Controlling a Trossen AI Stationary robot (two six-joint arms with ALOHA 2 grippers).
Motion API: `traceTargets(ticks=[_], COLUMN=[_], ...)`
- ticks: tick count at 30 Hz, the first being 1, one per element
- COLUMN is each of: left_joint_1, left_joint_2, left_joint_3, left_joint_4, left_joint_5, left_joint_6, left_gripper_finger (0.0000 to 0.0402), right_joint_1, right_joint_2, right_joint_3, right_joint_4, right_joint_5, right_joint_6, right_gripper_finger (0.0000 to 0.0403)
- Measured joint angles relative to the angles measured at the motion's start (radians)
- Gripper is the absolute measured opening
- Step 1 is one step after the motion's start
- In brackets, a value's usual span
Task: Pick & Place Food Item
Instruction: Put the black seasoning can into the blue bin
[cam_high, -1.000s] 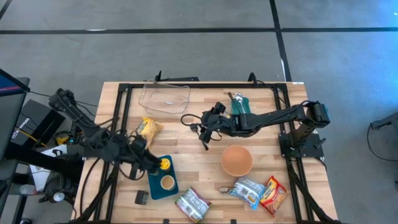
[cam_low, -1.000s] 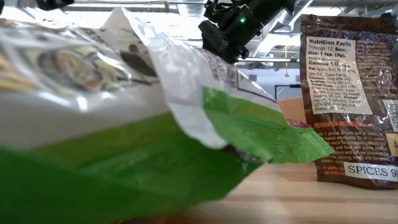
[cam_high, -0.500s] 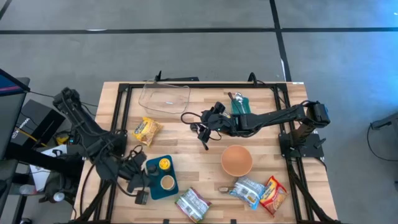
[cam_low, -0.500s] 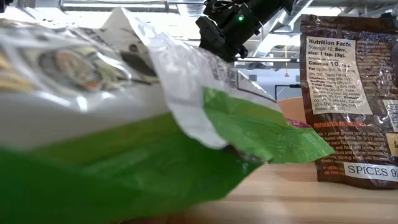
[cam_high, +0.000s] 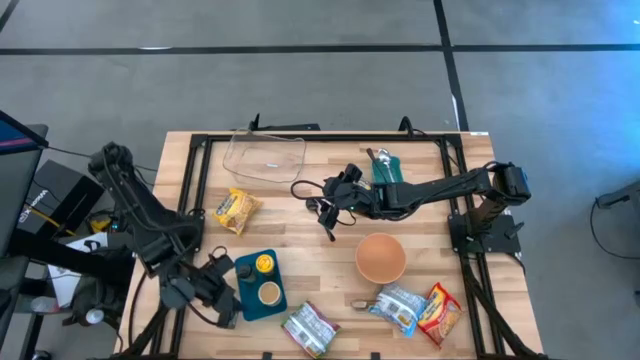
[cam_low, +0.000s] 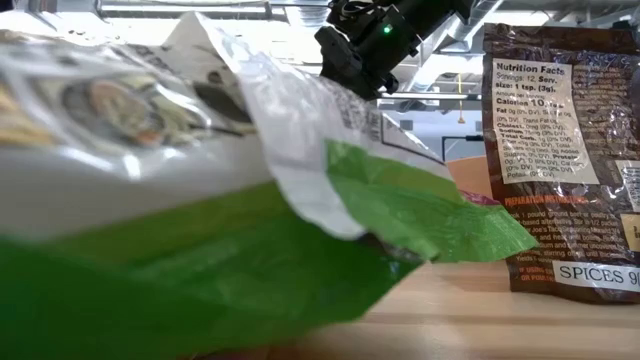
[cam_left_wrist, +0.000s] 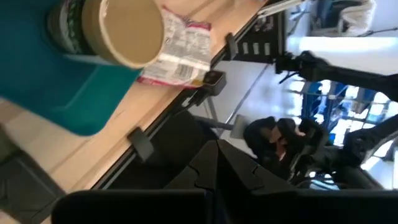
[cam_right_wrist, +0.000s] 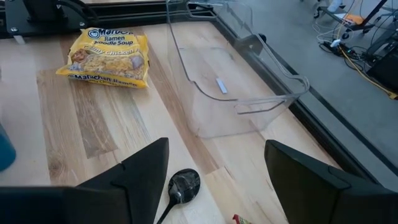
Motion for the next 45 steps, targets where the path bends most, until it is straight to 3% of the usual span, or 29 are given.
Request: traceTargets(ticks=[7,14,27,34,45], left_joint_1=[0.000,0.000,-0.016,-0.052,-0.047], left_joint_2=[0.094,0.210,0.377,0.368,0.378], left_joint_3=[0.148,0.301,0.320,0.320,0.319], left_joint_4=[-0.288,-0.528,-0.611,-0.641,-0.613], left_joint_5=[0.085,0.082,0.258,0.228,0.226], left_joint_6=[-0.119,-0.160,-0.361,-0.460,-0.466], left_gripper_finger=[0.0000,0.0000,0.0000,0.0000,0.0000], right_joint_1=[0.000,0.000,-0.001,-0.001,-0.001], right_joint_2=[0.000,0.000,0.000,0.000,0.000], right_joint_3=[0.000,0.000,0.000,0.000,0.000], right_joint_4=[0.003,0.004,0.004,0.004,0.003], right_joint_5=[0.000,0.000,0.000,0.000,0.000], right_joint_6=[-0.001,-0.004,-0.001,-0.001,-0.001], right_gripper_finger=[0.0260,0.0260,0.0260,0.0260,0.0260])
